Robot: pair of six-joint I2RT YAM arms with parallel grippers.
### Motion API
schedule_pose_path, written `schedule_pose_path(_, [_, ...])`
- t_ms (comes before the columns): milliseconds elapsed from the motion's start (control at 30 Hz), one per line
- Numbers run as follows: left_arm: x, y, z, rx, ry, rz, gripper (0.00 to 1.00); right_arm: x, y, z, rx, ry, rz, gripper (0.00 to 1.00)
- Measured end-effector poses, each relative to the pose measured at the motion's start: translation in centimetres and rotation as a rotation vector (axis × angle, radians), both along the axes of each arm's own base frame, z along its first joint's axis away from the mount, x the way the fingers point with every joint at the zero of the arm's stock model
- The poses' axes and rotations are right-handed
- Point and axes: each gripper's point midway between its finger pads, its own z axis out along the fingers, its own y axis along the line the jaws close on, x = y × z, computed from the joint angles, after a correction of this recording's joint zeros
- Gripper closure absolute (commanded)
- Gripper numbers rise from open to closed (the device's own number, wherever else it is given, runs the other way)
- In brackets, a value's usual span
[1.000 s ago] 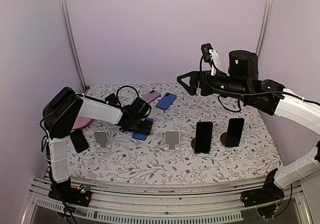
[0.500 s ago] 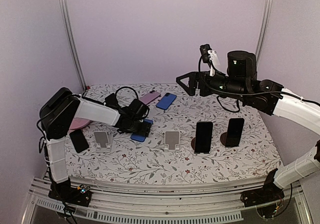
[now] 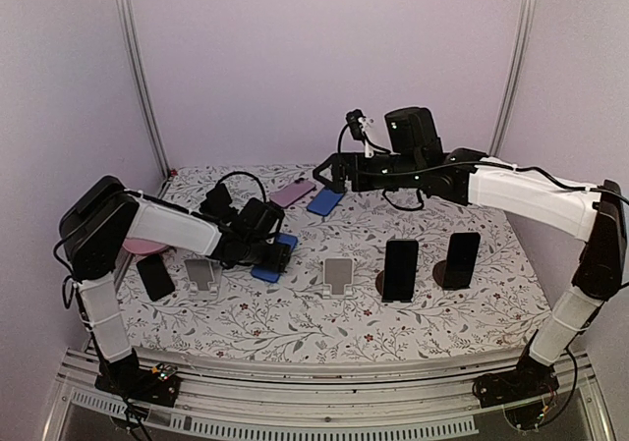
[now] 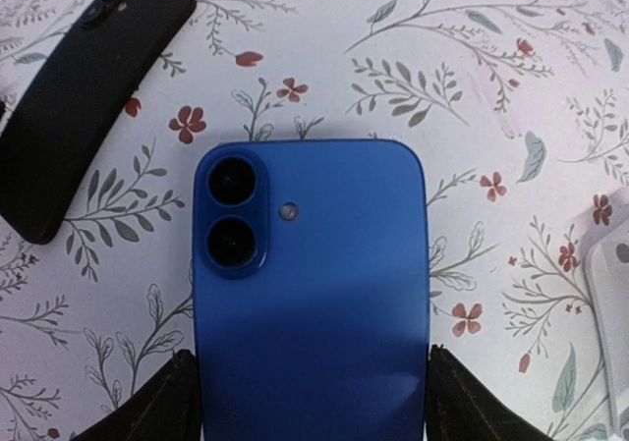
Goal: Place the phone on the phone stand
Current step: Pick up the phone from the center of the board, then pass from the left arm to the right
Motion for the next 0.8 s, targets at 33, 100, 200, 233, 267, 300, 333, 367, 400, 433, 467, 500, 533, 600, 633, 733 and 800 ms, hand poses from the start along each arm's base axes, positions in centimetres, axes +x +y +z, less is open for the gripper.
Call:
schedule_pose_path(33, [0.0, -0.1, 0.3, -0.006, -0.01, -0.004, 0.38, 0.5, 0.4, -0.6, 0.002, 0.018, 0.007, 0.01])
schedule_pose_path(100, [0.2, -0.2, 1.1, -0.021, -0.034, -0.012, 0.38, 1.4, 1.0, -1.4, 0.003, 0.044, 0.015, 0.01])
schedule_pose_path(200, [0.4, -0.6, 2.1, -0.047, -0.072, -0.026, 0.38, 2.6, 1.5, -2.8, 0.007, 0.085, 0.02, 0.0])
schedule_pose_path(233, [0.5, -0.7, 2.5, -0.056, -0.083, -0.031, 0.38, 3.0, 1.6, -3.2, 0.008, 0.095, 0.019, 0.0])
schedule_pose_path(267, [0.6, -0.8, 2.9, -0.064, -0.095, -0.038, 0.38, 3.4, 1.8, -3.6, 0.01, 0.109, 0.02, 0.0])
schedule_pose_path(300, [0.6, -0.9, 3.1, -0.069, -0.103, -0.043, 0.38, 3.7, 2.0, -4.0, 0.012, 0.119, 0.021, 0.01])
schedule_pose_path(333, [0.7, -1.0, 3.4, -0.075, -0.112, -0.048, 0.38, 4.0, 2.2, -4.4, 0.011, 0.129, 0.022, 0.01])
schedule_pose_path(367, [0.8, -1.1, 3.6, -0.08, -0.12, -0.052, 0.38, 4.3, 2.4, -4.7, 0.011, 0.137, 0.024, 0.01])
schedule_pose_path(400, [0.9, -1.3, 3.8, -0.085, -0.128, -0.059, 0.38, 4.8, 2.8, -5.3, 0.012, 0.148, 0.027, 0.02])
schedule_pose_path(433, [0.9, -1.4, 3.9, -0.089, -0.134, -0.064, 0.38, 5.0, 3.1, -5.7, 0.011, 0.158, 0.03, 0.02])
schedule_pose_path(467, [1.0, -1.6, 4.1, -0.092, -0.139, -0.07, 0.38, 5.2, 3.4, -6.2, 0.01, 0.169, 0.032, 0.03])
schedule_pose_path(500, [1.0, -1.6, 4.2, -0.095, -0.143, -0.074, 0.38, 5.4, 3.7, -6.9, 0.008, 0.182, 0.035, 0.04])
schedule_pose_path(533, [1.0, -1.7, 4.4, -0.097, -0.147, -0.077, 0.38, 5.5, 3.9, -7.4, 0.005, 0.193, 0.037, 0.04])
schedule_pose_path(600, [1.1, -1.8, 5.0, -0.104, -0.161, -0.087, 0.38, 5.8, 4.4, -8.7, 0.0, 0.218, 0.044, 0.06])
schedule_pose_path(633, [1.1, -2.0, 5.5, -0.112, -0.172, -0.092, 0.38, 5.8, 4.6, -9.4, -0.004, 0.233, 0.045, 0.06])
schedule_pose_path(733, [1.3, -2.4, 6.9, -0.137, -0.205, -0.105, 0.38, 5.8, 5.0, -11.0, -0.011, 0.273, 0.051, 0.07])
schedule_pose_path(800, [1.3, -2.8, 7.8, -0.152, -0.229, -0.118, 0.38, 5.9, 5.2, -12.0, -0.013, 0.299, 0.05, 0.08])
